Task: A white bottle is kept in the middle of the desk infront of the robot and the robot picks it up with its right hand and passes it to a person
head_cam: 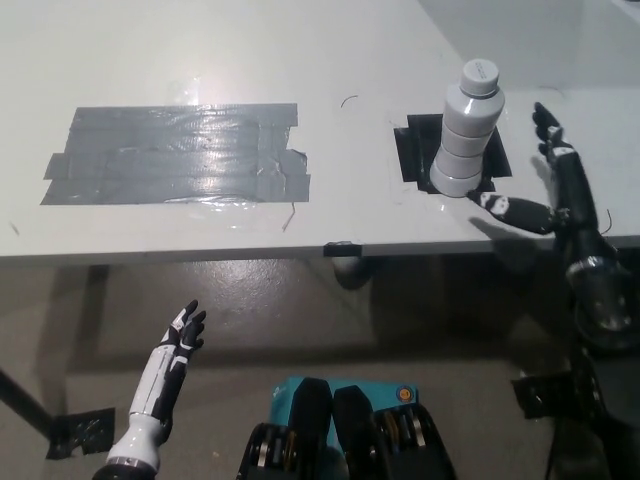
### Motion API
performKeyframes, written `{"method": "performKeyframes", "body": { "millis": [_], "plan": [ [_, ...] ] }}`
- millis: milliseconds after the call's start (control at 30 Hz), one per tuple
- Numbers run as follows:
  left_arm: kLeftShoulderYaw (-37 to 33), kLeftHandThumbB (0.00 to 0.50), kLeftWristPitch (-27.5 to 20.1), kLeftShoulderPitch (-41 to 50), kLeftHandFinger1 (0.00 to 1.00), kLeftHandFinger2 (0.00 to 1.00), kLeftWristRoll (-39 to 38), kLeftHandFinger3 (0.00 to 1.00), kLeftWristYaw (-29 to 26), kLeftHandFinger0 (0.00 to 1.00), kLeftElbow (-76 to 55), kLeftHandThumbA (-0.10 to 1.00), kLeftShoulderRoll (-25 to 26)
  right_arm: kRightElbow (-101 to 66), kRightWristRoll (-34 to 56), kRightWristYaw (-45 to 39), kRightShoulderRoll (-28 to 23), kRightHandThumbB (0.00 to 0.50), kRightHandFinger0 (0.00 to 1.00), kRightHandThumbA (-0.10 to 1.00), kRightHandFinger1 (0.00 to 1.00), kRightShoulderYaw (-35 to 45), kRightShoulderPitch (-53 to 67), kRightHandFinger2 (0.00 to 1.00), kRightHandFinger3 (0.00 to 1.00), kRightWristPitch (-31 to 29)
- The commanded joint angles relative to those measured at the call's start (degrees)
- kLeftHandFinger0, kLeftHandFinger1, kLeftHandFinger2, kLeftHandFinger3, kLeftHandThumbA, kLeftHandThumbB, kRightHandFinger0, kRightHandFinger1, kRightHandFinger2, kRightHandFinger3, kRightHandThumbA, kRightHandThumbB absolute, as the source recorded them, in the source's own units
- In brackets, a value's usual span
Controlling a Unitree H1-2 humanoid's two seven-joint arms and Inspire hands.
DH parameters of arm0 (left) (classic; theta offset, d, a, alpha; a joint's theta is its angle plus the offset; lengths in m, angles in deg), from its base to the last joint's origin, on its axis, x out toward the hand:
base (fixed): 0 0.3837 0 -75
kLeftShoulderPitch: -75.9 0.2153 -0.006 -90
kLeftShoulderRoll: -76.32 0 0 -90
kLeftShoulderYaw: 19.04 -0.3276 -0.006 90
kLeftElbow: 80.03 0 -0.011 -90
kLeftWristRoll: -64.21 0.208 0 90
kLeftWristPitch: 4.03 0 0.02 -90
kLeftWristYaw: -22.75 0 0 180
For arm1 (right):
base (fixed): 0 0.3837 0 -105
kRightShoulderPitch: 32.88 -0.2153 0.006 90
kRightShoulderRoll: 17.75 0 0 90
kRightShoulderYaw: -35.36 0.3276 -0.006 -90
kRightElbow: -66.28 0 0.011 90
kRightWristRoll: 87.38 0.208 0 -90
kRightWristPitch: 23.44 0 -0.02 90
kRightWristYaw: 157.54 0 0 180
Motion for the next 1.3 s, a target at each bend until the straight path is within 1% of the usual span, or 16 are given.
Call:
{"method": "performKeyframes", "body": {
  "millis": [0,167,633,800,867,900,933,967,1000,1033,1067,1100,1133,1167,1233,1267],
  "plan": [
    [-0.1,0.077,-2.1,-1.0,1.0,1.0,0.3,1.0,-0.3,1.0,-1.3,0.97,0.7,5.1,0.4,-0.4,-0.6,0.484,1.0,1.0,1.0,-0.9,-6.4,1.0,1.0,0.2],
    [-0.1,0.063,-2.3,-1.2,1.0,1.0,0.5,1.0,-0.4,1.0,-0.8,0.98,0.7,11.5,0.6,0.3,0.5,0.452,1.0,1.0,1.0,-1.5,-10.1,1.0,1.0,-0.8],
    [-0.1,0.071,-2.1,-0.8,1.0,1.0,0.3,1.0,-0.3,1.0,-1.7,0.95,0.6,33.0,-1.2,3.8,1.0,0.499,1.0,1.0,1.0,-4.9,-22.2,1.0,1.0,-3.1],
    [-0.3,0.071,-2.0,-0.4,1.0,1.0,0.5,1.0,-0.2,1.0,-2.4,0.96,0.5,41.6,2.5,2.0,0.8,0.45,1.0,1.0,1.0,-2.8,-26.8,1.0,1.0,-2.8],
    [-0.6,0.072,-2.1,-0.4,1.0,1.0,0.9,1.0,-0.2,1.0,-2.5,0.96,0.4,43.9,8.8,1.4,1.2,0.46,1.0,0.83,1.0,3.1,-28.5,1.0,1.0,-3.9],
    [-0.6,0.066,-2.2,-0.5,1.0,1.0,0.9,1.0,-0.2,1.0,-2.5,0.96,0.3,45.0,10.2,2.5,1.2,0.416,1.0,0.73,1.0,5.2,-29.3,1.0,1.0,-5.2],
    [-0.7,0.066,-2.2,-0.5,1.0,1.0,0.9,1.0,-0.3,1.0,-2.6,0.96,0.3,45.4,10.1,2.5,1.2,0.416,1.0,0.73,1.0,5.9,-29.5,1.0,1.0,-5.5],
    [-0.6,0.075,-2.1,-0.5,1.0,1.0,0.8,1.0,-0.2,1.0,-2.7,0.95,0.3,45.9,11.2,3.4,1.3,0.394,0.75,0.57,0.71,7.4,-30.1,0.8,0.99,-5.2],
    [-0.5,0.087,-2.0,-0.9,1.0,1.0,0.5,1.0,-0.2,1.0,-2.9,0.94,0.3,47.2,11.7,8.1,1.3,0.225,0.13,0.17,0.07,9.3,-32.2,0.15,0.25,-4.4],
    [-0.5,0.087,-2.1,-1.1,1.0,1.0,0.5,1.0,-0.1,1.0,-2.9,0.94,0.5,47.5,9.9,10.2,1.3,0.236,0.03,0.01,0.03,8.2,-32.6,0.2,0.19,-4.5],
    [-0.5,0.091,-2.2,-1.2,1.0,1.0,0.5,1.0,-0.1,1.0,-2.9,0.94,0.5,47.5,9.2,10.9,1.5,0.234,0.01,-0.08,0.02,8.1,-32.8,0.24,0.18,-4.9],
    [-0.5,0.083,-2.1,-1.6,1.0,1.0,0.6,1.0,-0.1,1.0,-2.8,0.94,0.7,47.3,9.0,11.8,1.9,0.208,0.0,-0.1,0.17,8.2,-33.0,0.47,0.34,-5.5],
    [-0.4,0.087,-1.9,-1.7,1.0,1.0,0.5,1.0,0.0,1.0,-2.9,0.93,0.7,47.2,9.1,11.8,2.1,0.201,0.01,-0.1,0.25,8.3,-32.9,0.56,0.41,-6.1],
    [-0.4,0.083,-1.7,-1.8,1.0,1.0,0.3,1.0,0.1,1.0,-2.9,0.93,0.8,46.9,9.2,11.4,2.6,0.197,0.07,-0.1,0.39,8.3,-32.3,0.73,0.55,-7.1],
    [-0.5,0.091,-1.3,-1.7,1.0,1.0,0.5,1.0,0.3,1.0,-3.2,0.93,0.9,46.8,9.4,11.0,3.1,0.203,0.15,-0.1,0.53,8.3,-31.9,0.86,0.65,-7.5],
    [-0.7,0.086,-1.2,-1.5,1.0,1.0,0.9,1.0,0.2,1.0,-3.4,0.93,1.0,46.7,9.1,11.2,3.3,0.193,0.15,-0.1,0.55,8.0,-31.5,0.87,0.67,-7.8]
  ]
}}
